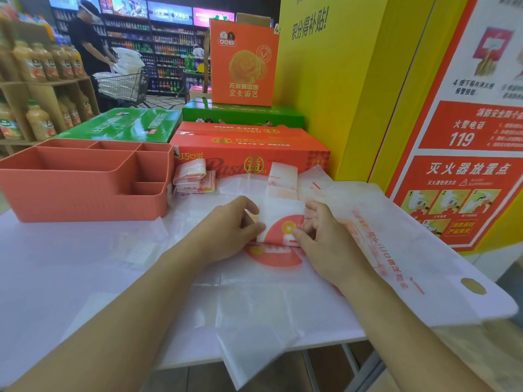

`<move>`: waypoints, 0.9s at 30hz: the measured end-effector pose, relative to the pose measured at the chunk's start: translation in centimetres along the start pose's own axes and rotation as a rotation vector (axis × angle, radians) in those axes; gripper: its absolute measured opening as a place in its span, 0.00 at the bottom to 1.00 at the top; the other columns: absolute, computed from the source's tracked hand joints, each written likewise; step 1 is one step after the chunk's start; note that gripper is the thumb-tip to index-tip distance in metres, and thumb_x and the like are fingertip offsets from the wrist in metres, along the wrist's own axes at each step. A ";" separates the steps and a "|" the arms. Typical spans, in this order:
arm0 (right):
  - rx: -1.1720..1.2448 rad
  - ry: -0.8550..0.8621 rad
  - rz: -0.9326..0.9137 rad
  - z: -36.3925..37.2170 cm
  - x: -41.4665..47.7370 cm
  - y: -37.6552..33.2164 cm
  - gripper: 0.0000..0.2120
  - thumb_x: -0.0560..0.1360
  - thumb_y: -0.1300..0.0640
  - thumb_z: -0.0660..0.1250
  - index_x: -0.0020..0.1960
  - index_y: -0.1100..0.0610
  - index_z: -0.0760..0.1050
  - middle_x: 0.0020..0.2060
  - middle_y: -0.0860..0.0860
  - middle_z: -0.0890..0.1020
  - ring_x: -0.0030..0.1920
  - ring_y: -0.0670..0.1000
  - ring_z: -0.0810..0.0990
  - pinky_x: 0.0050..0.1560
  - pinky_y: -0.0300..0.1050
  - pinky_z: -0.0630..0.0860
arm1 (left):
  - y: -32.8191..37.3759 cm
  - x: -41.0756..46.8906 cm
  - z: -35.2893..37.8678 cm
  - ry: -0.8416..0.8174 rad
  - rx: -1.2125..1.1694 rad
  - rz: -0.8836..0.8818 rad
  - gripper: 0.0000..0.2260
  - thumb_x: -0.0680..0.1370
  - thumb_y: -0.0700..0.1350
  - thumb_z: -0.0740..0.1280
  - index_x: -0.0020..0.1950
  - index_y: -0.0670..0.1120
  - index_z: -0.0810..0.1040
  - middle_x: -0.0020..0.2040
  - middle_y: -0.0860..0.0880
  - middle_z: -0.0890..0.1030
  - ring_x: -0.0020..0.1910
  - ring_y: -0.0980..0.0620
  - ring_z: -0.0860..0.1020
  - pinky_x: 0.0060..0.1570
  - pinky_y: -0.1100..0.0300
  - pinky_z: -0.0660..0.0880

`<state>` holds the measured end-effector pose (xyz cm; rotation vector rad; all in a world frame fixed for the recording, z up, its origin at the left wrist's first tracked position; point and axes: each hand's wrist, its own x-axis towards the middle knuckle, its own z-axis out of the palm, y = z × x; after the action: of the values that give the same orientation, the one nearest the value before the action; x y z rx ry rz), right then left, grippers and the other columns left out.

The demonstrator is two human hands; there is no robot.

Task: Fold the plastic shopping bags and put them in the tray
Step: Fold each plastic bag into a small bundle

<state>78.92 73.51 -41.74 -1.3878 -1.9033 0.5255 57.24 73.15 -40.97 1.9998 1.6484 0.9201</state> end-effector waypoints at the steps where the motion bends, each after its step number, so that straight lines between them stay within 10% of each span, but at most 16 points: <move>1: -0.003 0.003 0.000 0.0 0.0 0.0 0.26 0.80 0.51 0.68 0.75 0.50 0.62 0.38 0.46 0.80 0.47 0.48 0.80 0.53 0.50 0.77 | 0.0 0.0 0.0 0.007 -0.003 -0.002 0.08 0.79 0.52 0.69 0.55 0.54 0.73 0.39 0.57 0.83 0.39 0.66 0.78 0.37 0.68 0.68; 10: -0.222 -0.062 -0.054 -0.1 0.0 -0.2 0.20 0.80 0.48 0.68 0.71 0.46 0.73 0.59 0.47 0.71 0.65 0.51 0.68 0.63 0.44 0.69 | 0.2 0.0 0.7 0.039 0.207 0.033 0.12 0.78 0.51 0.69 0.59 0.52 0.72 0.42 0.56 0.81 0.43 0.53 0.78 0.45 0.54 0.74; 16: -0.357 -0.163 -0.108 -0.1 -0.2 -0.5 0.17 0.84 0.51 0.60 0.71 0.43 0.75 0.77 0.40 0.65 0.70 0.52 0.60 0.69 0.43 0.58 | -0.3 0.4 0.9 0.041 0.281 0.175 0.12 0.80 0.51 0.64 0.62 0.56 0.81 0.65 0.55 0.76 0.59 0.46 0.70 0.62 0.48 0.70; 27: -0.408 -0.261 -0.041 -0.9 -1.2 -2.4 0.22 0.81 0.53 0.59 0.74 0.42 0.69 0.72 0.38 0.69 0.67 0.50 0.60 0.66 0.46 0.58 | 0.5 -0.1 0.8 -0.130 0.426 0.068 0.22 0.77 0.62 0.62 0.71 0.63 0.70 0.68 0.65 0.73 0.66 0.52 0.63 0.58 0.53 0.53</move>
<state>78.17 71.53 -39.86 -1.5904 -2.3422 0.3193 58.16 73.04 -41.27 2.3449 1.8271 0.4722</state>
